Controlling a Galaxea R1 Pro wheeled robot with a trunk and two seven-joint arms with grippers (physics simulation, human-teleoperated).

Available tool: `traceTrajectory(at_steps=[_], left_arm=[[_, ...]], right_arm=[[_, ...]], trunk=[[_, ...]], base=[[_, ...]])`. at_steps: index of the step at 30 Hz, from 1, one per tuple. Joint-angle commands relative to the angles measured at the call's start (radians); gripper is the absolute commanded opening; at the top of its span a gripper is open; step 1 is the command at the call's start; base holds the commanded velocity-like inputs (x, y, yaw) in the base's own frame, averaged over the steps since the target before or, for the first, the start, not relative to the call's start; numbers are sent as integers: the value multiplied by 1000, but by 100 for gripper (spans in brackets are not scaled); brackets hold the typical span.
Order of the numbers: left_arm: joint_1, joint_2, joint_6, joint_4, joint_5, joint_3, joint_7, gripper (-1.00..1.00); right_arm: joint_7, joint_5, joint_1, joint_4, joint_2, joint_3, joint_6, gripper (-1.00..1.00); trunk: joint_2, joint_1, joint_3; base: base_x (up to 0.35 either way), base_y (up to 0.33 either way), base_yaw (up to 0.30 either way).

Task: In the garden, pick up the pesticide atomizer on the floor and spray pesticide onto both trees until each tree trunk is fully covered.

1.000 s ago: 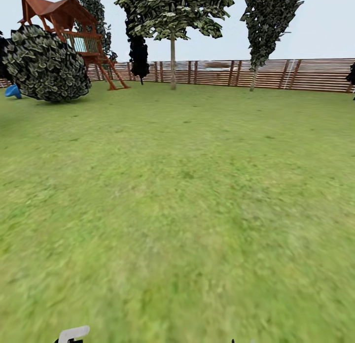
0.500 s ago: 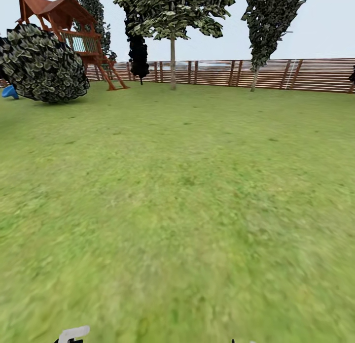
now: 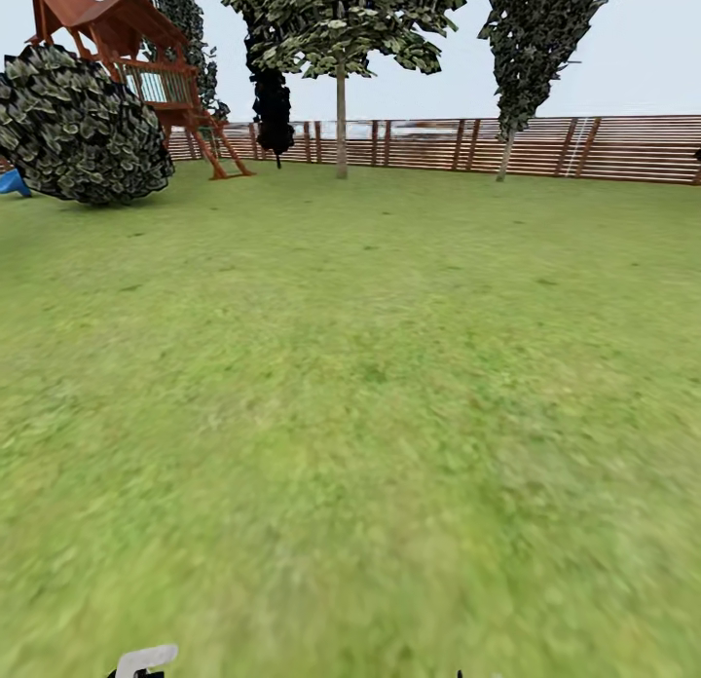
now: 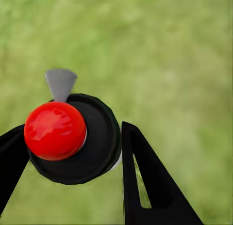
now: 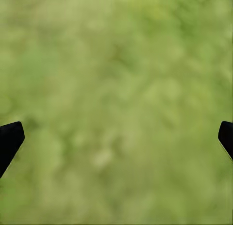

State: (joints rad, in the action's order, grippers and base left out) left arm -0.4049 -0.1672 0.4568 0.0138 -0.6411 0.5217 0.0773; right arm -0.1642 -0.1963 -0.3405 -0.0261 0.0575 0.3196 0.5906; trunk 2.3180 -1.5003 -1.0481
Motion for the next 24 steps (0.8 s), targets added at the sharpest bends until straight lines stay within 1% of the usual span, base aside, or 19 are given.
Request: traceTrajectory(at_steps=[1,24], left_arm=[[0,0,0,0,0,0,0,-100],[0,0,-3,-1,0,-2,0,-100]], right_arm=[[-1,0,0,0,0,0,0,100],[-1,0,0,0,-1,-1,0,100]], trunk=[[0,0,0],[0,0,0]], base=[[339,0,0],[339,0,0]])
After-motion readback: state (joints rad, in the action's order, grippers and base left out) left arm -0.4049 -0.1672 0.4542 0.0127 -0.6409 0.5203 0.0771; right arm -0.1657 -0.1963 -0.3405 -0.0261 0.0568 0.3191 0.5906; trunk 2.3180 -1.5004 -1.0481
